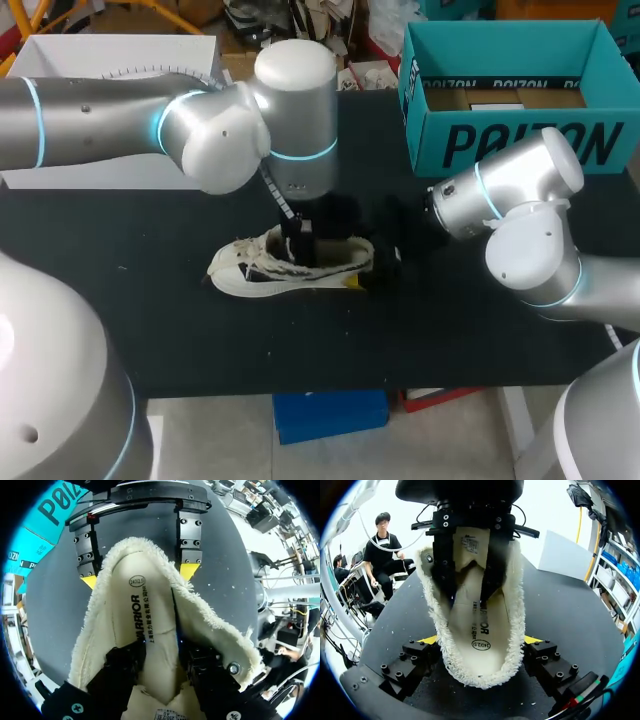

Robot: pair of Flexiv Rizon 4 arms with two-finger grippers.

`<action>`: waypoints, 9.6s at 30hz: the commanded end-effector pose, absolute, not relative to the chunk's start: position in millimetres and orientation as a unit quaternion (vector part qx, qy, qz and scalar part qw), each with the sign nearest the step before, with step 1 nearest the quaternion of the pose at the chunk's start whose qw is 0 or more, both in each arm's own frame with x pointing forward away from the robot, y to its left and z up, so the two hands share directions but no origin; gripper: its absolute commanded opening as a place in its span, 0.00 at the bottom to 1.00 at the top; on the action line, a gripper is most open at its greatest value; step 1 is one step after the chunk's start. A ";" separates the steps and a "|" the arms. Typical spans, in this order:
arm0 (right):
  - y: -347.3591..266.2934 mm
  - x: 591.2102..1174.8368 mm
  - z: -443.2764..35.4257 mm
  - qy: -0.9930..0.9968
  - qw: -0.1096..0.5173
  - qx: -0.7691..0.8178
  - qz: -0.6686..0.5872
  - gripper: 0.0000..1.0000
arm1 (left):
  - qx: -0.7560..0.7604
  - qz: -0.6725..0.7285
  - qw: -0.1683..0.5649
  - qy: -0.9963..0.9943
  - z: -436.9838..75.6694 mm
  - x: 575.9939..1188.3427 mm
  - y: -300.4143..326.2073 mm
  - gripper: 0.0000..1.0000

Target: Take the shoe out of the shoebox, open the shoe tongue, remove and reinsert the insole, then place the shoe into the shoebox

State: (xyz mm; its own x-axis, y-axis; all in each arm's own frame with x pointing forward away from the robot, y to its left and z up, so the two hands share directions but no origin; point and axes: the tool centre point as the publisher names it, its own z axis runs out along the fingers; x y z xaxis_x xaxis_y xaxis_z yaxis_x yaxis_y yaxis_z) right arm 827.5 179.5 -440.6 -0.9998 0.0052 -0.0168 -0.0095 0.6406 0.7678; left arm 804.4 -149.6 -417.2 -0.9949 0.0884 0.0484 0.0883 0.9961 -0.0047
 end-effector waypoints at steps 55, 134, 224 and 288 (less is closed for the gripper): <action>180.5 828.5 -443.3 0.906 0.009 0.000 0.423 0.00 | 0.019 0.126 -0.147 -0.981 -377.2 820.3 -140.7 0.00; 180.5 828.5 -443.3 0.906 0.009 0.000 0.423 0.00 | -0.029 0.146 -0.259 -0.954 -386.8 815.3 -208.4 0.00; 180.5 828.5 -443.3 0.906 0.009 0.000 0.423 0.00 | 0.021 0.690 0.210 -0.692 -22.6 739.0 -158.5 0.00; 155.8 815.4 -378.0 0.998 -0.017 -0.012 0.063 1.00 | 0.016 0.702 0.193 -0.685 -7.3 731.8 -147.6 0.00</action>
State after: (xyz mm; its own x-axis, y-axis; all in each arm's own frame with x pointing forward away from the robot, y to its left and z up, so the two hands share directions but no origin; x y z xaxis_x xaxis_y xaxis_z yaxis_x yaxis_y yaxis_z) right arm 818.9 153.5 -380.5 -0.9988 -0.0287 0.0387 -0.0199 0.9772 0.2114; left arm 732.4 -146.1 -6.2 -0.9238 0.2519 0.2883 -0.2943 0.0144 -0.9556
